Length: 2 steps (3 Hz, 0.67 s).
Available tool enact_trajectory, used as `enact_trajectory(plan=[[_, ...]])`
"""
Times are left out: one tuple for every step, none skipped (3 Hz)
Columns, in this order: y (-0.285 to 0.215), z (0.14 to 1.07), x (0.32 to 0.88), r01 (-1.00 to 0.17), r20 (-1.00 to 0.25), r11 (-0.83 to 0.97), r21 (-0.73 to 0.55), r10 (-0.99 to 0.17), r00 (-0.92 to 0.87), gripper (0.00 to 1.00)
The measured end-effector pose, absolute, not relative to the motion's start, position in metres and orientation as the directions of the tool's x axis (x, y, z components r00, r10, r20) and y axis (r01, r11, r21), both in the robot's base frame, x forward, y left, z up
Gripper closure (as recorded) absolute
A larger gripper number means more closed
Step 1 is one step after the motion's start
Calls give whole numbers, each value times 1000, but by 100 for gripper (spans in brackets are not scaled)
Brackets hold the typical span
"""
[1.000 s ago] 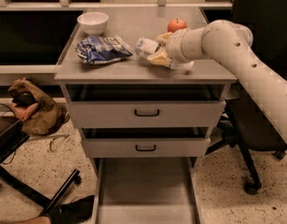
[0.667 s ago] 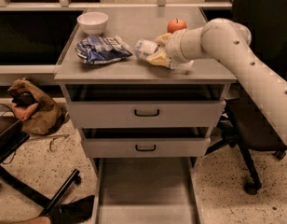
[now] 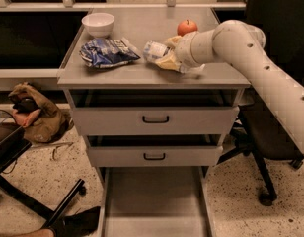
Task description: Pick blue plastic bottle from bottom drawer and place on counter
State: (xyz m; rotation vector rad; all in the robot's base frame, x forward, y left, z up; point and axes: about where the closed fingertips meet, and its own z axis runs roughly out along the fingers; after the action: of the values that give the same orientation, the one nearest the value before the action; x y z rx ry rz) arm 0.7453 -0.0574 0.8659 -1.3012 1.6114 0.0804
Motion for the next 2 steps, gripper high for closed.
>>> enact_trajectory(plan=[[-57,866,745,-757,-718,414,-506,-689,103,35],[-57,866,745,-757,-718,414,-506,-689,103,12]])
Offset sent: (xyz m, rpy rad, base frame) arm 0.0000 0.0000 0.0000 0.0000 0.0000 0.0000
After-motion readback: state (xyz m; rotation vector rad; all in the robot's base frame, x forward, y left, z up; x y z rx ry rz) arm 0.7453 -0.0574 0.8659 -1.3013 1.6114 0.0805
